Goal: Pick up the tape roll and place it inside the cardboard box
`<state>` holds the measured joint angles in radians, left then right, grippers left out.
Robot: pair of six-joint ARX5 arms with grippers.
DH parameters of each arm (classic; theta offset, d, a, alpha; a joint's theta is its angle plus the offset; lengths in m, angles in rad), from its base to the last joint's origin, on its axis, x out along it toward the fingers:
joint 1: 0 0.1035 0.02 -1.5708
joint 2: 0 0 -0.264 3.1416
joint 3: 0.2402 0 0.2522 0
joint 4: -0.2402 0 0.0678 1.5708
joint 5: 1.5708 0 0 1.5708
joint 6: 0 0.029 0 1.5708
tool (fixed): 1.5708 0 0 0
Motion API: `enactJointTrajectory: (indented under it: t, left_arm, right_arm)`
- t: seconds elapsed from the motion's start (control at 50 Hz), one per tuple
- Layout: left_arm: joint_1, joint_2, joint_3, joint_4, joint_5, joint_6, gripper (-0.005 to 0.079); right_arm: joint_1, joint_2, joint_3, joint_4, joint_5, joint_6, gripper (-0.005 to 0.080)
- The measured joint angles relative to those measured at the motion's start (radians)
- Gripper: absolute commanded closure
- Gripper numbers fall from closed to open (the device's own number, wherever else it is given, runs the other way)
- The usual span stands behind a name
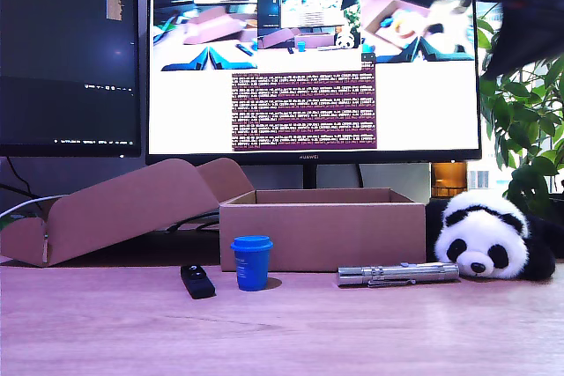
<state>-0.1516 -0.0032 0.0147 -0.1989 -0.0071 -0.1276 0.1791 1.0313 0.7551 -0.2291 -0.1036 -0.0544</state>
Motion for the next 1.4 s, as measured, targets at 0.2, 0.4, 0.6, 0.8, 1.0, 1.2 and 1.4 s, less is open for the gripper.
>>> enactJointTrajectory:
  t: [0.2,0.4,0.6,0.8,1.0,1.2,1.4]
  left_arm:
    - [0.006,0.000,0.000,-0.002,-0.002,0.000,0.0764]
    - [0.006,0.000,0.000,-0.003,-0.002,0.000,0.0764]
    - [0.006,0.000,0.000,-0.003,-0.002,0.000,0.0764]
    - [0.006,0.000,0.000,-0.003,-0.002,0.000,0.0764]
    - [0.006,0.000,0.000,-0.003,-0.002,0.000,0.0764]
    - [0.006,0.000,0.000,-0.003,-0.002,0.000,0.0764]
    - [0.006,0.000,0.000,-0.003,-0.002,0.000,0.0764]
  right_arm:
    - [-0.109,-0.124,-0.141,0.089,-0.039,0.029,0.0762]
    - [-0.179,-0.214,-0.312,0.229,-0.074,0.094,0.0762]
    - [-0.189,-0.323,-0.532,0.451,-0.072,0.129,0.0762]
    - [-0.189,-0.443,-0.702,0.555,-0.071,0.129,0.0762]
    - [-0.182,-0.579,-0.736,0.495,-0.070,0.104,0.0762]
    - [-0.163,-0.716,-0.736,0.433,-0.070,0.082,0.0762]
    - [-0.163,-0.864,-0.736,0.364,-0.050,0.079,0.0762]
